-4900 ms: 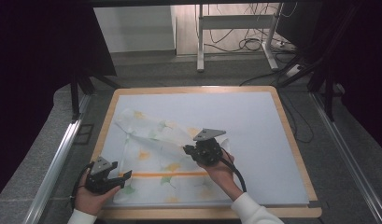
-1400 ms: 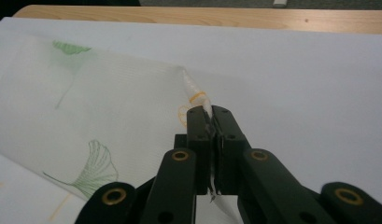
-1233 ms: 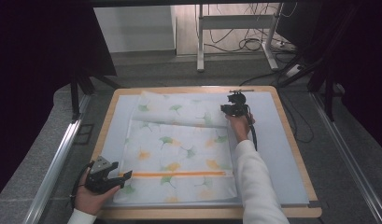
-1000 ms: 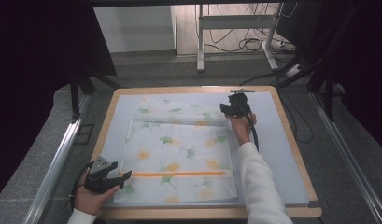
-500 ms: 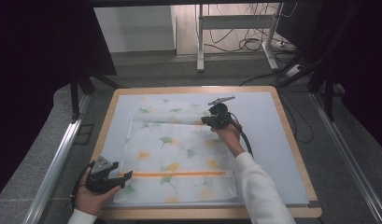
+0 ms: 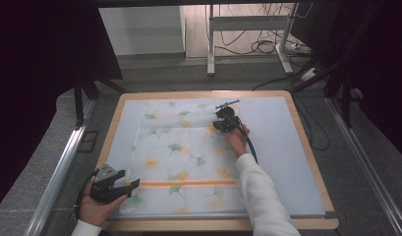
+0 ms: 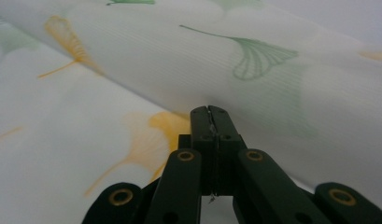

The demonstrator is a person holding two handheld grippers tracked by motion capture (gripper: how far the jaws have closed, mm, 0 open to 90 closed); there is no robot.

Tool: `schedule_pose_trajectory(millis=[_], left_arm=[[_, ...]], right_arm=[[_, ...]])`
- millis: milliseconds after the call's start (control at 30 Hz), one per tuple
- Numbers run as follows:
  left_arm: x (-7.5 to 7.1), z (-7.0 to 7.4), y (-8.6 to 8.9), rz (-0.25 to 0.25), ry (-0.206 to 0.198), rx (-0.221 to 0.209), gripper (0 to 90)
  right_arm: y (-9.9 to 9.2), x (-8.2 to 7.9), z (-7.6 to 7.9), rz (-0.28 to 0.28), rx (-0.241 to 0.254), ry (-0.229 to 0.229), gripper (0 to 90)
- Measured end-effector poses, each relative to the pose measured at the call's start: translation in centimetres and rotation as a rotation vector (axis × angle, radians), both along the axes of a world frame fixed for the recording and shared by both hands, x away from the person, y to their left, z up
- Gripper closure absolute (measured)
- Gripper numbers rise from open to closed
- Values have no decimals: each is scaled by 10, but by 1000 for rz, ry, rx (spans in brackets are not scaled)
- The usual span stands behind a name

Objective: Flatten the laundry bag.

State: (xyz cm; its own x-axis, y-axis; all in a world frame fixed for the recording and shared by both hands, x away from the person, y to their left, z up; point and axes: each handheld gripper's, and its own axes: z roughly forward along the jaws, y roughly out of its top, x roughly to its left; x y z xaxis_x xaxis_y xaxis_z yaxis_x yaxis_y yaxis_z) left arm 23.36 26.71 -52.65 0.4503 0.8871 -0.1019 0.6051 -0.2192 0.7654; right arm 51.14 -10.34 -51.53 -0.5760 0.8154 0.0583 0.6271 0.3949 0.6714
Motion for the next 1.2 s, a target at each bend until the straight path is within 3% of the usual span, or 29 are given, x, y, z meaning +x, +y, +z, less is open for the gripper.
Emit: schedule_pose_trajectory(millis=[200, 367, 533, 667, 833, 1000, 1200], left_arm=[[0, 0, 1, 2, -1, -13, 302], [1, 1, 1, -12, -14, -31, 305], [2, 3, -5, -35, -27, -10, 305], [1, 3, -8, -22, -42, 18, 312], [3, 3, -7, -18, -37, -3, 300], [6, 9, -13, -4, -77, -14, 305], [11, 8, -24, -40, -64, 5, 302]], right_arm=[[-8, 12, 0, -65, 37, 13, 891], [-13, 1, 6, -34, 42, 0, 891], [-26, -30, 19, 36, 54, -26, 890], [-41, -61, 28, 87, 68, -39, 890], [-61, -103, 35, 150, 93, -48, 890], [-77, -136, 35, 195, 111, -48, 890], [-92, -169, 28, 222, 131, -35, 890]])
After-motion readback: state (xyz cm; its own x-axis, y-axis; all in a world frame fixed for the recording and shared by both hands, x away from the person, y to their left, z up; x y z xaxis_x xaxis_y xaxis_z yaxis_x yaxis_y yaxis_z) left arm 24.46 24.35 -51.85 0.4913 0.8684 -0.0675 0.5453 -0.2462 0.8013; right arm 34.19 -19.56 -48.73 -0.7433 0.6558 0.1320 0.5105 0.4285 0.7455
